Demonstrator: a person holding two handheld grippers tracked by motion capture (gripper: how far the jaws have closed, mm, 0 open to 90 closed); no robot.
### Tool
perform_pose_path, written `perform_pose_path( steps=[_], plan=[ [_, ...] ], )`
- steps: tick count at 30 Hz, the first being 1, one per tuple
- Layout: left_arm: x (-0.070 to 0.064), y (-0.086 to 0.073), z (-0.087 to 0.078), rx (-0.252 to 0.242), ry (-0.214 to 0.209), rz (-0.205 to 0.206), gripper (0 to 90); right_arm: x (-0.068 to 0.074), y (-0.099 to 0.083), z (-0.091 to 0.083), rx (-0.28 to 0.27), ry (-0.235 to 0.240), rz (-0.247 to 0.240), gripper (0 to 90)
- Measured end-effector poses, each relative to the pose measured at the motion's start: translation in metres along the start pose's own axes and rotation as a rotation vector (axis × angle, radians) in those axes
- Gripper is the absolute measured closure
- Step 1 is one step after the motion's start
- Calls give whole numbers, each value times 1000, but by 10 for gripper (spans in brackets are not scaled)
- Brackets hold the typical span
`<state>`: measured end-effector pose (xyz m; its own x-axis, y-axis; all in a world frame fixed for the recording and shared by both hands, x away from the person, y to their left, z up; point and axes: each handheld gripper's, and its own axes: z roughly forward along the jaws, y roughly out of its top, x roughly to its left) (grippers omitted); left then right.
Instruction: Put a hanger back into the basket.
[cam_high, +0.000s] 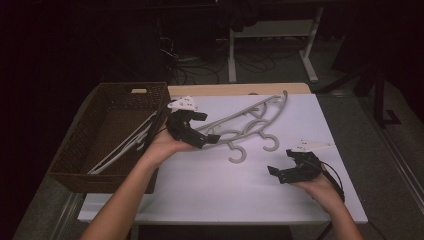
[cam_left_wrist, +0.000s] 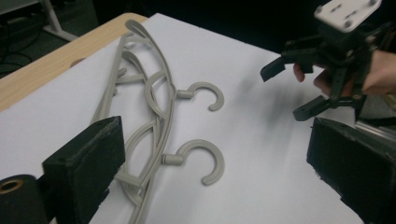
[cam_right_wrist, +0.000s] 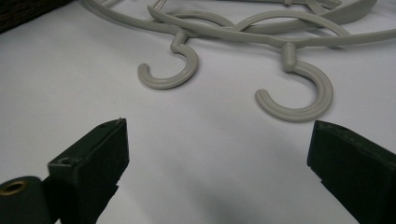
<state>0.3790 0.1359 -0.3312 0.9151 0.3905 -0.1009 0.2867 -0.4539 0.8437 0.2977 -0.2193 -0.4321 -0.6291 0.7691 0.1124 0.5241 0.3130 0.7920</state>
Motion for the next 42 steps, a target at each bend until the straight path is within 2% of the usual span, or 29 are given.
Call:
perform_pose_path(
  steps=[1, 2, 4, 5, 6, 7, 8, 10, 11, 12, 15, 17, 18, 19, 21, 24, 27, 34, 38, 39, 42],
  plan=[
    [2, 0, 12, 5, -9, 0, 31, 0, -1, 0, 5, -3, -2, 54],
    [2, 0, 12, 5, -9, 0, 32, 0, -1, 0, 5, -3, -2, 54],
    [4, -1, 23, 15, -10, 8, 32, 0, -1, 0, 5, -5, -3, 55],
    [8, -2, 34, 22, -15, 10, 46, -1, -1, 0, 5, -4, 0, 55],
    [8, -2, 34, 22, -15, 10, 50, -1, -1, 0, 5, -4, 0, 55],
    [11, -4, 45, 30, -18, 13, 60, -1, -1, 0, 3, -3, 0, 57],
    [11, -4, 45, 30, -18, 13, 61, -1, -1, 0, 3, -3, 0, 57],
    [15, -6, 55, 38, -17, 23, 66, -1, -1, 0, 5, -3, 0, 57],
    [19, -9, 65, 42, -18, 32, 94, -1, -1, 1, 10, -2, 1, 59],
    [19, -9, 65, 42, -18, 32, 118, -1, -1, 1, 10, -2, 1, 59],
    [25, -13, 82, 58, -13, 45, 162, 0, -1, 2, 13, 1, 1, 60],
    [31, -16, 95, 71, -8, 59, 272, -1, -1, 2, 16, 1, 0, 61],
    [31, -16, 95, 71, -8, 59, 305, -1, -1, 2, 16, 1, 0, 61],
    [33, -17, 100, 80, -7, 58, 305, -1, -1, 2, 14, 2, 3, 61],
    [38, -18, 113, 109, -20, 53, 385, -1, -1, 1, 14, 3, 3, 63],
    [40, -19, 120, 120, -27, 47, 432, -1, -2, 1, 13, 3, 3, 64],
    [43, -18, 133, 164, -30, 51, 522, -2, -2, 1, 13, 2, 2, 64],
    [46, -19, 148, 215, -25, 53, 612, -2, -2, 0, 14, 2, 5, 64],
    [47, -20, 155, 243, -13, 67, 654, -2, -2, 0, 13, 4, 4, 65],
    [47, -21, 159, 271, 8, 86, 660, -2, -2, 0, 15, 4, 6, 66],
    [48, -21, 162, 277, 8, 93, 688, -2, -2, 0, 14, 5, 8, 67]
  ],
)
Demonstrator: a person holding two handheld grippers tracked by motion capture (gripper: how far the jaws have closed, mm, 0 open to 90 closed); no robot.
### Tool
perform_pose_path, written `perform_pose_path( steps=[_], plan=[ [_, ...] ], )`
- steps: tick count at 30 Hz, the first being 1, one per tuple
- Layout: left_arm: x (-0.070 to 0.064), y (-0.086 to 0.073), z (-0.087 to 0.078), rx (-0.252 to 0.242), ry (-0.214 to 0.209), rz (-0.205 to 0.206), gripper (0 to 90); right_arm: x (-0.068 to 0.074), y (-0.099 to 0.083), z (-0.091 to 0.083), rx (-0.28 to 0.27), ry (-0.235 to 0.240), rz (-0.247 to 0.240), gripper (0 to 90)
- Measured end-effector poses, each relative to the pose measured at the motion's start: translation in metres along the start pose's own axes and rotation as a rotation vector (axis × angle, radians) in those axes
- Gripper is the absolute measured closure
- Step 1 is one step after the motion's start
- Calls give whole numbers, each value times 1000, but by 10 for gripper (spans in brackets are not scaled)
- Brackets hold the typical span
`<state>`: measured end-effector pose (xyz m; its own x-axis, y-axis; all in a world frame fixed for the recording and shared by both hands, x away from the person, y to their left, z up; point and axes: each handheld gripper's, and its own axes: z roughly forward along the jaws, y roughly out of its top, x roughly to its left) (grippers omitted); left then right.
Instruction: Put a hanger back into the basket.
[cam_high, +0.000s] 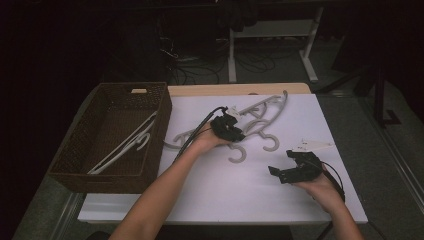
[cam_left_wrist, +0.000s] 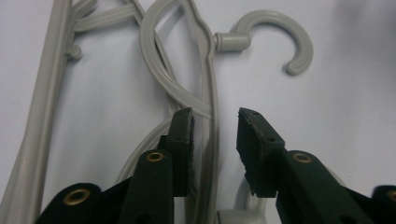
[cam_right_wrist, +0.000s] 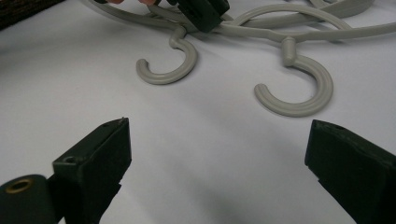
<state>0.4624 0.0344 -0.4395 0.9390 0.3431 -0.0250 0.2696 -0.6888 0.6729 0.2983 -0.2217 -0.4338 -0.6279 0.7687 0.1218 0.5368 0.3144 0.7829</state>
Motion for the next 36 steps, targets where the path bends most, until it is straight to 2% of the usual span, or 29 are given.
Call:
perform_pose_path(
  steps=[3, 7, 8, 11, 16, 19, 23, 28, 31, 36],
  plan=[
    [-2, 2, 6, 31, 6, 16, 728, 0, 0, 0, -1, 1, 1, 67],
    [-7, 2, 11, 48, 16, 36, 731, 0, 0, -1, -2, 1, 3, 67],
    [-7, 2, 11, 48, 16, 36, 728, 0, 0, -1, -2, 1, 3, 67],
    [-7, 5, 6, 27, 56, 57, 709, -1, 0, -2, -7, -1, 3, 67],
    [-4, 6, 6, 41, 39, 53, 720, -1, 0, -1, -3, 1, 2, 67],
    [-6, 6, 10, 67, 14, 47, 723, -1, 0, -1, -3, 3, 4, 68],
    [-8, 4, 15, 91, 9, 47, 725, -1, 0, -2, -4, 4, 3, 68],
    [-7, 4, 16, 89, 7, 37, 738, -1, 0, -2, -4, 6, 3, 68],
    [-7, 5, 16, 96, 4, 29, 810, -1, 0, -1, -1, 6, 5, 68],
    [-6, 6, 16, 98, 3, 12, 822, -1, 0, 0, 0, 9, 6, 70]
  ],
)
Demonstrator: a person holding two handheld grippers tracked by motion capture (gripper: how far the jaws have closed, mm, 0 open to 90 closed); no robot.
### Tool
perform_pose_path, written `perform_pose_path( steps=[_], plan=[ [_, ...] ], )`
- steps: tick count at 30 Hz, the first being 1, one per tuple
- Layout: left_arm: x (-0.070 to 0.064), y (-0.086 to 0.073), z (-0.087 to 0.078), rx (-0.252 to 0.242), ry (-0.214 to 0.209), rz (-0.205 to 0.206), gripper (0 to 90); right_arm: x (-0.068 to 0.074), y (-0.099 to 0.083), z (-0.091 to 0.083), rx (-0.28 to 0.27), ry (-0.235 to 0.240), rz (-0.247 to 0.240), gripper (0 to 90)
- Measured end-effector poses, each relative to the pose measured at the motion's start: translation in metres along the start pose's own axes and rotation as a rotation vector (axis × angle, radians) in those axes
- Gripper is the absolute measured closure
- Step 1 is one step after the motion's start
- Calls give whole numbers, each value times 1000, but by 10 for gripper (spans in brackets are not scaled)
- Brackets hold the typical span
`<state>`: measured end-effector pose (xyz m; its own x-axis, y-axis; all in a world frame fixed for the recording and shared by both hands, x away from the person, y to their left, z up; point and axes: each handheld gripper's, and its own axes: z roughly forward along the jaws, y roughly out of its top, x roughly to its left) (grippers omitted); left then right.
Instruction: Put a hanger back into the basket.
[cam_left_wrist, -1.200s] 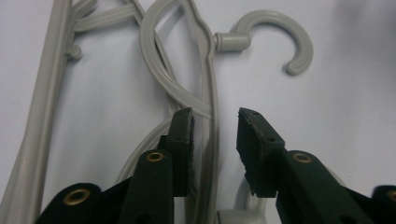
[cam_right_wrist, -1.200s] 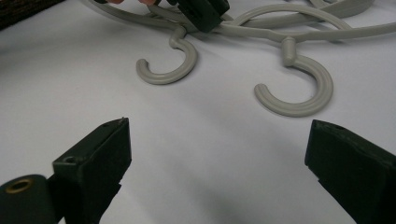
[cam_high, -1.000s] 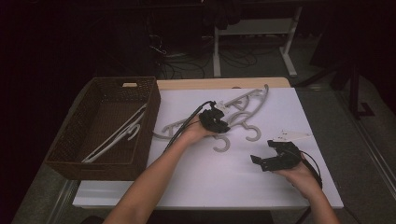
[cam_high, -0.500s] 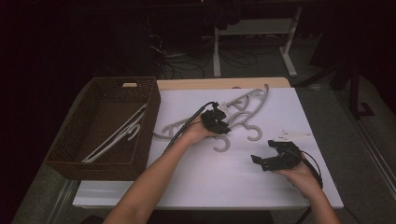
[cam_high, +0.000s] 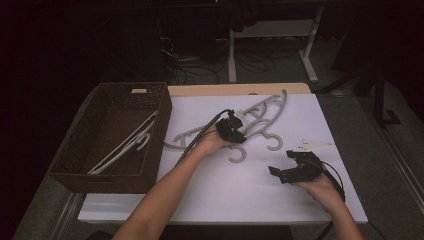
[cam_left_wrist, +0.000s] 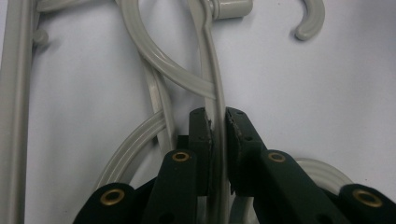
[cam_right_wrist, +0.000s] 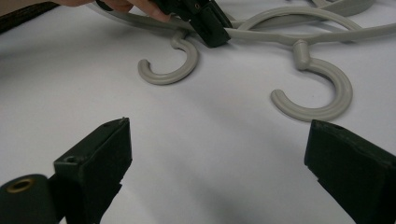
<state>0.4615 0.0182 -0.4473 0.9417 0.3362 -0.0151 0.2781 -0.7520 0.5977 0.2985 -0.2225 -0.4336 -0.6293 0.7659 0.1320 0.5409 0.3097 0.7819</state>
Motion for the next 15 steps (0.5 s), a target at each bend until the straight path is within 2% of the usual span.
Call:
perform_pose_path(
  steps=[8, 9, 10, 11, 12, 13, 14, 15],
  plan=[
    [0, 2, -8, -7, -9, -11, 828, -1, -1, 0, 1, -2, 2, 70],
    [-1, 4, -15, -21, -19, -6, 828, -2, -1, -1, -1, -3, 3, 70],
    [-1, 4, -15, -21, -19, -6, 828, -2, -1, -1, -1, -3, 3, 70],
    [-4, 7, -24, -38, -17, -3, 828, -2, -1, -1, -1, -4, 4, 70],
    [-4, 7, -24, -38, -17, -3, 828, -2, -1, -1, -1, -4, 4, 70],
    [-6, 10, -34, -51, -11, 0, 828, -2, -1, -1, -2, -5, 6, 70],
    [-6, 10, -34, -51, -11, 0, 828, -2, -1, -1, -2, -5, 6, 70],
    [-7, 11, -41, -68, -15, -2, 828, -2, -1, -2, -2, -6, 5, 70]
  ],
)
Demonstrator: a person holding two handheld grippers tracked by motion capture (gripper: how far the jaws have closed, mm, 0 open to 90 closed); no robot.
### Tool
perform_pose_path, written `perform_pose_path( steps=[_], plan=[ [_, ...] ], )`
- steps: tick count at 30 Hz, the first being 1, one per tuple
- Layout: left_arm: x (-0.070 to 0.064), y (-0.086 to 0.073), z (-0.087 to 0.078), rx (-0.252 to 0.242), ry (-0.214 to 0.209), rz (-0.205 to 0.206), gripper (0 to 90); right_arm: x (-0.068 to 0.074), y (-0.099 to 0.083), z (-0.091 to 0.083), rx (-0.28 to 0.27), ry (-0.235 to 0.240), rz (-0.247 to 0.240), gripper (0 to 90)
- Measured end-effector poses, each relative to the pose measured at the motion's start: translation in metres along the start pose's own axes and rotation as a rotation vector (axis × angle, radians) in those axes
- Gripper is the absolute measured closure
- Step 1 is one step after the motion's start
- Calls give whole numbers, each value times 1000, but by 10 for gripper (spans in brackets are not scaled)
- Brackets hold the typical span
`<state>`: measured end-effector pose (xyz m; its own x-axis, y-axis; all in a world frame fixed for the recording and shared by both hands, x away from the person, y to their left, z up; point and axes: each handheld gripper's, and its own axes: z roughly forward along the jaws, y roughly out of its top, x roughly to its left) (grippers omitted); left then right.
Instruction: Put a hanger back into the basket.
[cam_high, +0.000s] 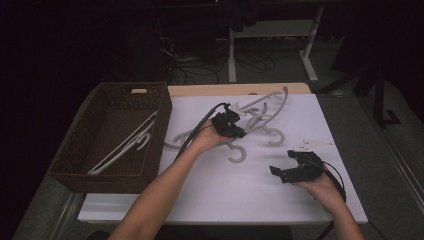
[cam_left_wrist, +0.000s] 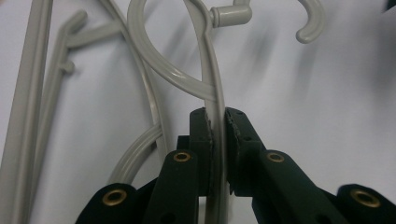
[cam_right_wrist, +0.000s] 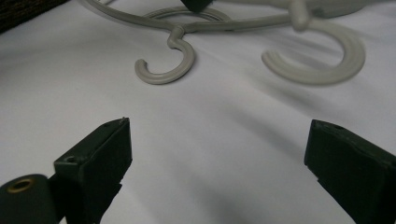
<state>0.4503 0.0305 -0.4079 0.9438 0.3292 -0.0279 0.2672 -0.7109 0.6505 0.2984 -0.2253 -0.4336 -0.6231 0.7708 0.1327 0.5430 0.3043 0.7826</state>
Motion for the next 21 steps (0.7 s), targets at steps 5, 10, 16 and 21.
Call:
perform_pose_path(
  steps=[5, 10, 16, 21],
  plan=[
    [-2, 6, -30, -38, -3, -15, 828, 0, 0, 0, -2, -2, 2, 70],
    [-4, 7, -76, -57, -5, -32, 827, -1, 0, 0, -2, -3, 2, 70],
    [-6, 0, -125, -78, -6, -60, 826, -1, 0, 0, 0, -5, 1, 70],
    [-7, -11, -168, -108, -9, -93, 826, 1, 1, 1, 3, -5, -7, 70]
  ],
)
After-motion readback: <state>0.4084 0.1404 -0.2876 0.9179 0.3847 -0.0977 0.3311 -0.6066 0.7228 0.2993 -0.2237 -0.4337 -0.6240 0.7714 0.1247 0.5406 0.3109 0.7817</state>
